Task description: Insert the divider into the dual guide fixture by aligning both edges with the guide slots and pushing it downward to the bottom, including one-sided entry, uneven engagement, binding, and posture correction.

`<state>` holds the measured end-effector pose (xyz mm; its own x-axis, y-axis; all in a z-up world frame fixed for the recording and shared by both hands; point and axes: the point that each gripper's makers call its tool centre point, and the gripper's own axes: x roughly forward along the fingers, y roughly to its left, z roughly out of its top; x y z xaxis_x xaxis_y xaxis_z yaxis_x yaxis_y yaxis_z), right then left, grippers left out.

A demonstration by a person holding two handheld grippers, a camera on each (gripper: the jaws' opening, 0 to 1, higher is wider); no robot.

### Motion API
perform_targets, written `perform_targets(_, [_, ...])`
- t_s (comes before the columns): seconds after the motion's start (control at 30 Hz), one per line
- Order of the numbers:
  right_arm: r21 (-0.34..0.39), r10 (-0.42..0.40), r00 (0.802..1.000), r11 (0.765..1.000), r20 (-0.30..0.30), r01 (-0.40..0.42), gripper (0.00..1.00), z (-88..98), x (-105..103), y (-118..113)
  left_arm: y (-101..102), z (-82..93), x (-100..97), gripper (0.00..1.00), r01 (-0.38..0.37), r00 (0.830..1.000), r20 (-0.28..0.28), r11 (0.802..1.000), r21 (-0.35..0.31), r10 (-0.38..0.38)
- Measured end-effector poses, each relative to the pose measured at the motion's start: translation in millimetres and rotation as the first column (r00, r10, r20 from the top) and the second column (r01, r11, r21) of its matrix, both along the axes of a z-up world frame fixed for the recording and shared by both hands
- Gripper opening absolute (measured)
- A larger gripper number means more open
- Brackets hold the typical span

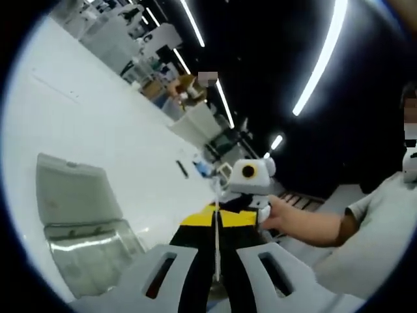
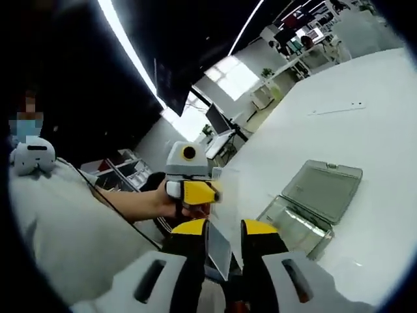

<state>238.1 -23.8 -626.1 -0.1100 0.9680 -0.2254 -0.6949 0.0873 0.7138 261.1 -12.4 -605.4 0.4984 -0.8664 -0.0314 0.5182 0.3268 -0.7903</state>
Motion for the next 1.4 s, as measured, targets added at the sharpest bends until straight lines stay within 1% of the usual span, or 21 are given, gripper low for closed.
perform_targets(0.17, [0.038,0.015,1.0,0.999,-0.02,-0.014,0.15,5.3,-2.9,1.8,-0.1,0.9,0.1,0.0,0.004,1.0,-0.003,1.0,-0.012,-0.004])
perform_targets(0.37, [0.048,0.033,0.999,0.998,-0.034,-0.031,0.13,4.3,-5.8,4.0,-0.7,3.9,-0.2,0.0,0.006,1.0,0.0,0.999,-0.034,-0.005])
perform_targets(0.47, [0.067,0.035,0.998,0.997,-0.052,-0.032,0.11,6.5,-7.5,6.0,-0.5,3.7,-1.0,0.0,0.007,1.0,0.0,0.999,-0.041,-0.007])
perform_targets(0.57, [0.073,0.036,0.998,0.997,-0.06,-0.032,0.08,5.1,-6.7,5.9,-0.4,3.7,-1.8,0.0,0.007,1.0,-0.002,0.999,-0.05,-0.007])
perform_targets(0.8, [0.097,0.043,0.996,0.995,-0.082,-0.034,0.06,7.6,-7.7,5.4,-0.3,5.3,-3.1,0.0,0.01,1.0,0.0,0.998,-0.064,-0.01])
perform_targets(0.83, [0.107,0.046,0.995,0.994,-0.092,-0.036,0.06,8.9,-8.7,5.3,0.0,5.5,-3.0,0.0,0.011,1.0,-0.001,0.998,-0.069,-0.011])
perform_targets(1.03, [0.126,0.055,0.994,0.991,-0.093,-0.043,0.03,13.0,-11.0,4.3,-0.2,7.6,-4.4,0.0,0.014,1.0,-0.004,0.995,-0.094,-0.015])
perform_targets(1.07, [0.13,0.057,0.995,0.99,-0.078,-0.046,0.02,14.9,-11.7,4.3,0.2,7.9,-3.9,0.0,0.012,1.0,0.0,0.995,-0.098,-0.012])
perform_targets(1.1, [0.135,0.058,0.995,0.99,-0.078,-0.047,0.01,16.7,-12.5,4.5,0.8,8.5,-3.6,0.0,0.011,1.0,-0.004,0.994,-0.109,-0.012])
perform_targets(1.2, [0.13,0.051,0.995,0.991,-0.082,-0.04,0.0,18.5,-11.0,5.7,1.8,10.8,-3.5,0.0,0.01,1.0,0.002,0.993,-0.121,-0.01])
perform_targets(1.23, [0.119,0.054,0.993,0.992,-0.105,-0.041,0.0,18.4,-12.1,5.9,2.1,11.0,-3.8,0.0,0.013,1.0,0.014,0.993,-0.115,-0.011])
perform_targets(1.27, [0.119,0.052,0.994,0.992,-0.099,-0.041,0.0,19.0,-11.7,6.4,2.0,11.9,-4.5,0.0,0.015,1.0,0.014,0.993,-0.12,-0.013])
perform_targets(1.3, [0.104,0.048,0.995,0.994,-0.091,-0.038,0.0,18.9,-11.8,6.8,1.9,12.1,-4.7,0.0,0.014,1.0,0.015,0.993,-0.118,-0.012])
perform_targets(1.4, [0.09,0.04,0.994,0.995,-0.105,-0.03,0.0,22.0,-12.4,9.1,4.0,13.6,-4.2,0.0,0.012,1.0,0.024,0.993,-0.12,-0.009])
